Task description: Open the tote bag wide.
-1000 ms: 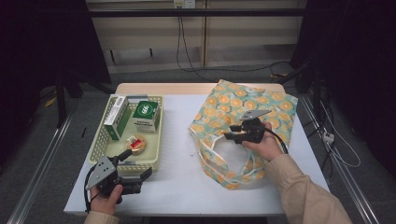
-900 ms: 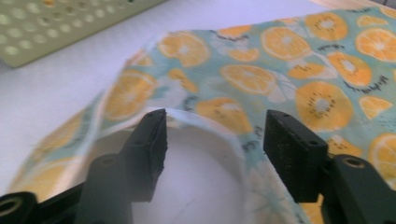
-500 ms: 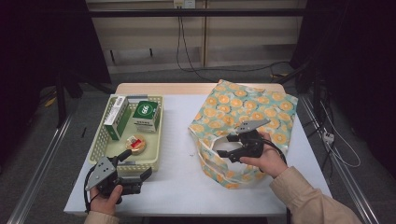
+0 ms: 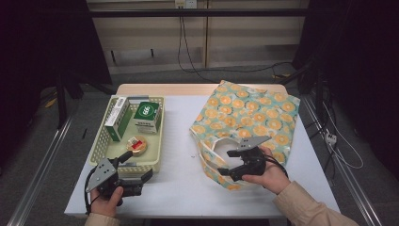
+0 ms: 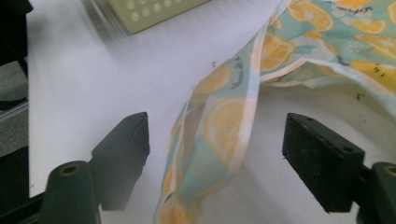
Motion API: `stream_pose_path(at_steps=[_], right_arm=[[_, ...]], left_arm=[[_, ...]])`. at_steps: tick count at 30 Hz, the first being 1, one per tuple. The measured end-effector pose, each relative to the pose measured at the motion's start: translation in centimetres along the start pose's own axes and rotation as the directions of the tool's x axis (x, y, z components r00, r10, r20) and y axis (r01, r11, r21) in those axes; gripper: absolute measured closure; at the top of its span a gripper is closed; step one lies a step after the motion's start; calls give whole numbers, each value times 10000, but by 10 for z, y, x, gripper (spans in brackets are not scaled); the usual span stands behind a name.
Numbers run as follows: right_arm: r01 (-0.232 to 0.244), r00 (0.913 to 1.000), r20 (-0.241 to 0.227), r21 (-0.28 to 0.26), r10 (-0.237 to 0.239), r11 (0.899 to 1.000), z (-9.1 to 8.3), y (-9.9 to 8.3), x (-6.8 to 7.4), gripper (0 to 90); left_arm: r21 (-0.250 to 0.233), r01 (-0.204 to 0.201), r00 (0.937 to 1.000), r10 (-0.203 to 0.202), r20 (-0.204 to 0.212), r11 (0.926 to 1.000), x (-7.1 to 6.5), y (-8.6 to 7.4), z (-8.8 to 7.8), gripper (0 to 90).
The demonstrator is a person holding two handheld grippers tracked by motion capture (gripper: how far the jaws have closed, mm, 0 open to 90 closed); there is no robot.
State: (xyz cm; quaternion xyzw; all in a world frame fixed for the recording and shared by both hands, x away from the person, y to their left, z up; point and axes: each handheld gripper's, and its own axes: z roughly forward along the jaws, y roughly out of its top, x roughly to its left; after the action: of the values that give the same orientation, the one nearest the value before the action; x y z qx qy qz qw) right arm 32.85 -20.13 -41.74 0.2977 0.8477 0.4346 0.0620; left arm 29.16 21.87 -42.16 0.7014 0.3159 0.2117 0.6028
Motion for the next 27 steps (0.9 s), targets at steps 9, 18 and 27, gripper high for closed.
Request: stream_pose_path(at_steps=[9,18,27], right_arm=[[159,9997,-192,56,-158,9999,-4,-14,9,520],[19,9984,-557,-323,-37,9995,-10,-17,2,823],[-195,9989,-425,-273,184,9994,-7,-14,-5,899]], left_arm=[[7,-7,10000,7,-27,10000,0,0,1,33],[-6,-50,10000,50,-26,10000,1,0,0,33],[-65,125,9998,-126,-148,9999,5,0,-3,32]])
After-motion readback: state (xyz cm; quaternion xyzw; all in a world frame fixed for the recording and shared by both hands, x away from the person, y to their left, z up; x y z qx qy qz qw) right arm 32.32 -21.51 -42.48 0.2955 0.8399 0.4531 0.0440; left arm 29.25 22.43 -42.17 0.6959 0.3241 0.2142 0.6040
